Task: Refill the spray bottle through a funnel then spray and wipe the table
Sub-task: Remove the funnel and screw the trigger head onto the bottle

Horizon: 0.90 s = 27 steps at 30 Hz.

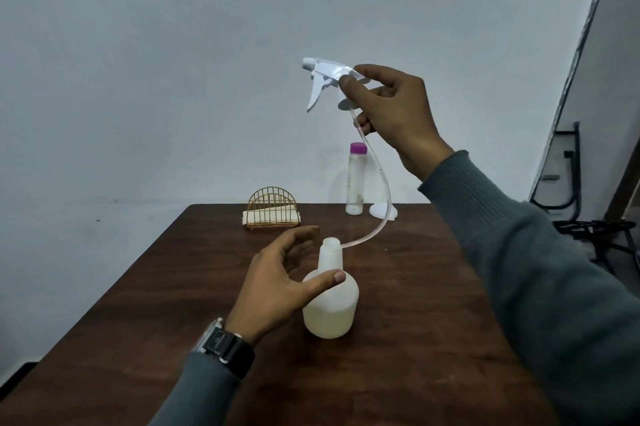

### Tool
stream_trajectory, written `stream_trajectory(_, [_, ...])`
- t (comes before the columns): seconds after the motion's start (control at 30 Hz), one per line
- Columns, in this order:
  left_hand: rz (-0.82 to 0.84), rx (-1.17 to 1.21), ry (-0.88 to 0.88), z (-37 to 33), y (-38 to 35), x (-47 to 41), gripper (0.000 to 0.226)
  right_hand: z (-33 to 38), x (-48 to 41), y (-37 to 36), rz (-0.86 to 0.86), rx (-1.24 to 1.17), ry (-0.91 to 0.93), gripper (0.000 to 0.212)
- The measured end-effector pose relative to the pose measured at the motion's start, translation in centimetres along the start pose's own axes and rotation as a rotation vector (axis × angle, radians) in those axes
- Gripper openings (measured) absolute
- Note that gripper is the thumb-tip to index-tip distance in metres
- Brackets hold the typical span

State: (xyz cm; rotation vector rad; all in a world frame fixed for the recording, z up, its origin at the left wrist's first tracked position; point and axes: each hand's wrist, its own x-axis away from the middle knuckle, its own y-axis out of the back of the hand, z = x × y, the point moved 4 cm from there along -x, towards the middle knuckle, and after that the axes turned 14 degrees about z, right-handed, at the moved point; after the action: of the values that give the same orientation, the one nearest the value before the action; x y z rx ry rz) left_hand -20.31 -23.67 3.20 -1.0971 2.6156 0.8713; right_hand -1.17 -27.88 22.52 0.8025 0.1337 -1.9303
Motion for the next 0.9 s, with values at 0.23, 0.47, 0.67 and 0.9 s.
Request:
stream_trajectory(0.23, [-0.047, 0.065, -0.024, -0.4, 0.1, -0.7, 0.062, 0.3, -1.6, -1.6, 0.016, -0.006, 0.013, 0.047])
stream_trajectory(0.47, [-0.053, 0.081, -0.03, -0.4, 0.4, -1.2, 0.058, 0.3, -2.2, -1.3, 0.014, 0.027, 0.012, 0.047])
stream_trajectory(0.67, [-0.042, 0.052, -0.018, -0.4, 0.0, -1.3, 0.059, 0.1, -2.3, -1.5, 0.051, 0.046, -0.001, 0.048])
stream_trajectory(0.9, [-0.052, 0.024, -0.014, -0.3, -0.3, -1.1, 0.06, 0.2, -2.2, -1.5, 0.059, 0.029, 0.0, 0.048])
